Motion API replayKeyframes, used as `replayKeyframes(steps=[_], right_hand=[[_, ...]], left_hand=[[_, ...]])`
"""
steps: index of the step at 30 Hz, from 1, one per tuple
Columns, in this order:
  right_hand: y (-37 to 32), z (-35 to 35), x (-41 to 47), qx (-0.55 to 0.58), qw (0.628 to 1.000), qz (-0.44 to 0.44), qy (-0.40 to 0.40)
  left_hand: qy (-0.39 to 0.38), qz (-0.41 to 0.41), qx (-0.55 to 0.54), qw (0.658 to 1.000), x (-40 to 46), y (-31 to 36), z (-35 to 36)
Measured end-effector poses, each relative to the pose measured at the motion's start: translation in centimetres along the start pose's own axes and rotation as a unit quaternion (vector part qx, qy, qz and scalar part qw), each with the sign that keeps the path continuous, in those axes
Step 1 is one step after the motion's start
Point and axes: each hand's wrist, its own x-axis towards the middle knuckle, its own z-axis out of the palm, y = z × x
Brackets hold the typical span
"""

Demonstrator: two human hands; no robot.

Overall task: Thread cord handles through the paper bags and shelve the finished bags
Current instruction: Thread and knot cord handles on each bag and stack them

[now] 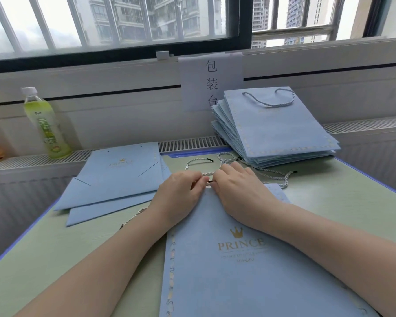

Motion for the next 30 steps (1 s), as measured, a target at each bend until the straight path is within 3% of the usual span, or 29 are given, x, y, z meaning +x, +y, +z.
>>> replayKeyframes(steps=[3, 8, 13, 18, 23, 27, 30], right_hand=[[0.1, -0.6, 0.1, 0.03, 0.999, 0.034, -0.004], [1.4, -1.2, 0.4, 0.034, 0.997, 0.06, 0.037], [1.3, -1.2, 0.5, 0.015, 0.988, -0.032, 0.153], [0.2, -1.3, 0.4, 0.036, 0.986, -0.082, 0.143], [0.3, -1.7, 0.4, 0.061, 0.984, -0.075, 0.15], [0.3, -1.8, 0.4, 0.086, 0.986, -0.101, 0.097], [-0.1, -1.9, 0.4, 0.132, 0.984, -0.092, 0.079]], left_hand=[[-0.002, 0.021, -0.065, 0.998, 0.4, 0.1, -0.4], [-0.058, -0.092, -0.204, 0.973, 0.6, 0.0, -1.6], [-0.114, -0.129, -0.26, 0.95, 0.5, -0.1, -2.0], [-0.226, -0.095, -0.25, 0.937, 0.2, -0.2, -3.0], [-0.194, -0.095, -0.22, 0.951, 0.3, 0.3, -2.4], [-0.126, -0.089, -0.197, 0.968, 0.6, 0.3, -1.8], [-0.137, -0.119, -0.202, 0.962, 0.6, -0.4, -1.6]])
